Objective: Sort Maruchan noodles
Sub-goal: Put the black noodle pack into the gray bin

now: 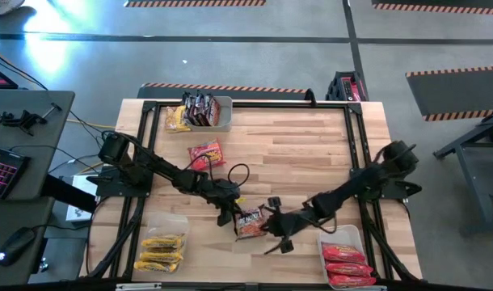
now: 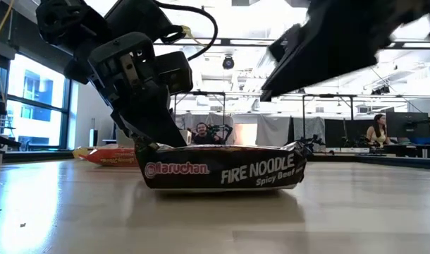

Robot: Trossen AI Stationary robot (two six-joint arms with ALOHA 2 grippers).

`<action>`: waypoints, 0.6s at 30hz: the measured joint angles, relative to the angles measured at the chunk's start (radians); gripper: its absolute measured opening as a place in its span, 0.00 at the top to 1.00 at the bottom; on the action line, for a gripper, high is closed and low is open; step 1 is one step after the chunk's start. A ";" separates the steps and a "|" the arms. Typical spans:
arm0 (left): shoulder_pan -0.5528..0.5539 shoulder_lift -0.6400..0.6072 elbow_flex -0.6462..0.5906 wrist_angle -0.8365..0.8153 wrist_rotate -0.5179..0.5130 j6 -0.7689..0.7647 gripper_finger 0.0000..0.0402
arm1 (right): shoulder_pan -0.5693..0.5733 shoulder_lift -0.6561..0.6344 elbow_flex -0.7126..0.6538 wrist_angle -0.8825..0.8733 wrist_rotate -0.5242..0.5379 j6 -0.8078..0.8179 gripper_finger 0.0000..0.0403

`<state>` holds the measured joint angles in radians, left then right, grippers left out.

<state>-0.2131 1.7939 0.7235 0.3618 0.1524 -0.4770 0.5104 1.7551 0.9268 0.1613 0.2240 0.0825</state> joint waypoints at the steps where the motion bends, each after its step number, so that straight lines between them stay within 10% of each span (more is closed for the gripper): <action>1: 0.000 0.000 0.000 0.000 0.000 0.001 0.99 | 0.014 -0.024 0.000 -0.036 0.040 0.010 1.00; 6: 0.000 0.000 -0.001 0.002 0.000 0.003 1.00 | 0.074 -0.117 -0.057 -0.117 0.234 0.107 1.00; 18: -0.003 -0.158 -0.001 -0.061 -0.052 0.053 1.00 | -0.025 -0.133 -0.418 0.473 0.134 0.507 0.93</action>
<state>-0.2161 1.6356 0.7223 0.3006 0.1006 -0.4242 0.4855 1.6222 0.5084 0.6343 0.3582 0.5892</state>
